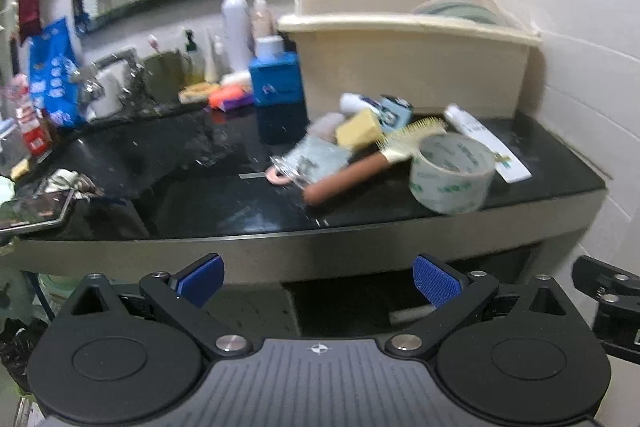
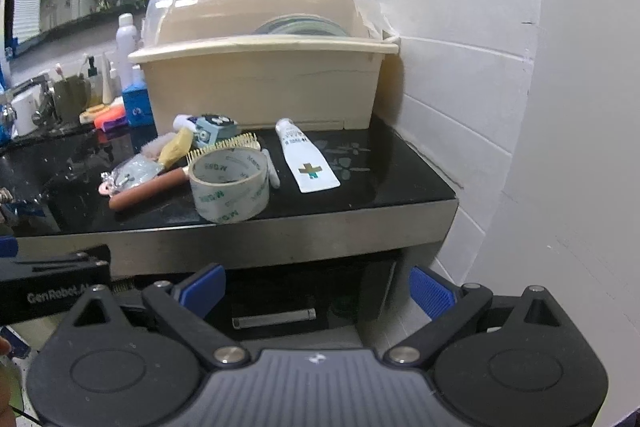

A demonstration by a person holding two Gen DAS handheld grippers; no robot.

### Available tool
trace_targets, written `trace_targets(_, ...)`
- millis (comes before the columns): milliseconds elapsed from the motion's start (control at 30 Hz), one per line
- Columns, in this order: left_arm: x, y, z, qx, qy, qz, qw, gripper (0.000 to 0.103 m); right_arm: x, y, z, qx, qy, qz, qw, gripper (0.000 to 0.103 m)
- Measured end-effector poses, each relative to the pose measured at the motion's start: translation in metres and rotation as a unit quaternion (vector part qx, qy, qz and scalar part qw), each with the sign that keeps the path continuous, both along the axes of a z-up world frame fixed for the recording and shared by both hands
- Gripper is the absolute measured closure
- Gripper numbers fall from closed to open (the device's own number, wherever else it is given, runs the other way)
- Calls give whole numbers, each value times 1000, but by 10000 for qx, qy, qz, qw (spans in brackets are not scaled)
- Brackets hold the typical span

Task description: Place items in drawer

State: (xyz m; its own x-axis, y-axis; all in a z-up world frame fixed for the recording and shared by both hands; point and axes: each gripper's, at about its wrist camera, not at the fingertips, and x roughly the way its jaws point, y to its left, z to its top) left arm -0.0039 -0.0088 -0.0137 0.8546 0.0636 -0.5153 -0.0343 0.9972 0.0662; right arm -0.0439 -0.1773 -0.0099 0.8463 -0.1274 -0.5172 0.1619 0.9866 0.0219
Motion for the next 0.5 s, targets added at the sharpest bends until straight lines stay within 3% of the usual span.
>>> trace_targets(167, 1, 6, -6, -127, -17, -1, 9999, 2, -1, -2, -10, -51, -63, -66, 9999, 4)
trace_targets(400, 7, 5, -25, 97, 141, -118, 9998, 1, 0, -2, -32, -280, -96, -115, 9995, 4)
trace_targets(500, 7, 9, -37, -4, 145, -236, 9996, 1, 0, -6, -43, -273, -134, -175, 9994, 4)
